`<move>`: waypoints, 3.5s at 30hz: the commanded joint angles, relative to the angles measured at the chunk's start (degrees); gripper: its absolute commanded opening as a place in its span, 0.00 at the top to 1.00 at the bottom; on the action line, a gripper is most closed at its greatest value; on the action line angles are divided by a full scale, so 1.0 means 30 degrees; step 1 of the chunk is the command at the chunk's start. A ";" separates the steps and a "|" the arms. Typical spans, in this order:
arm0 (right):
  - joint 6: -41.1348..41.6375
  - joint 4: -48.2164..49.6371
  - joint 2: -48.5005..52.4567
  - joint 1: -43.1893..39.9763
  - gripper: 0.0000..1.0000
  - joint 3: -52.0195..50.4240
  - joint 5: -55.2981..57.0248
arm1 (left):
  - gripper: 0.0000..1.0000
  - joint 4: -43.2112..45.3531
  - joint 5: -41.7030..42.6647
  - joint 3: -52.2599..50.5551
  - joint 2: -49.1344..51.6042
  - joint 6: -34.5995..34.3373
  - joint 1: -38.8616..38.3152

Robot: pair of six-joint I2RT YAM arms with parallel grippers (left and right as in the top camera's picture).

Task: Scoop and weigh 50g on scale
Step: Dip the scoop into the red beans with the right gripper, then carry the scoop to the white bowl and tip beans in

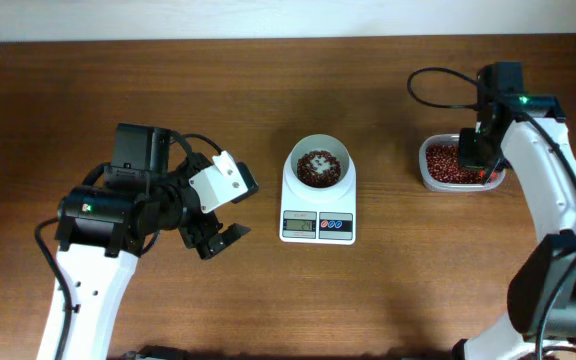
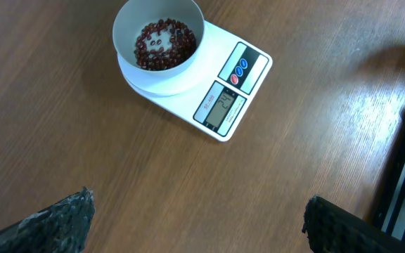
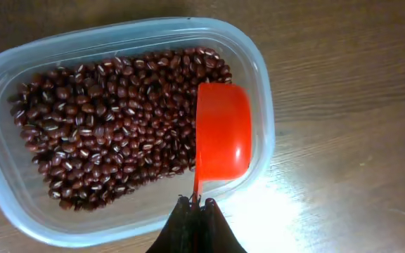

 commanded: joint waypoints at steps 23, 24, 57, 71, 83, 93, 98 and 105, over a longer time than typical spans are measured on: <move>-0.0954 0.0270 0.1333 -0.4881 0.96 -0.0342 -1.2910 | 0.01 0.0015 0.0131 0.0277 -0.0073 0.0095 0.0080; -0.0969 0.0102 0.1333 -0.5260 0.96 -0.0342 -1.3464 | 0.01 0.0015 0.0131 0.0277 -0.0073 0.0095 0.0080; -0.1953 -0.0481 0.1078 -0.7941 0.96 -0.0998 -1.7158 | 0.01 0.0015 0.0131 0.0277 -0.0073 0.0095 0.0080; -0.4940 -0.1872 0.1064 -1.1635 0.96 -0.0998 -2.1886 | 0.01 0.0015 0.0131 0.0277 -0.0073 0.0087 0.0080; -0.5013 -0.2025 0.1064 -0.9326 0.96 -0.1005 -2.6680 | 0.01 0.0015 0.0131 0.0277 -0.0073 0.0095 0.0080; -0.1814 0.1916 0.1064 -0.1916 0.96 -0.0998 -2.7503 | 0.01 0.0015 0.0131 0.0277 -0.0073 0.0087 0.0080; -0.1836 0.3694 0.1071 0.0335 0.96 -0.1005 -2.7059 | 0.01 0.0015 0.0131 0.0277 -0.0073 0.0095 0.0080; -0.6484 0.5144 0.1071 0.3089 0.96 -0.1005 -2.2607 | 0.01 0.0015 0.0131 0.0277 -0.0073 0.0095 0.0080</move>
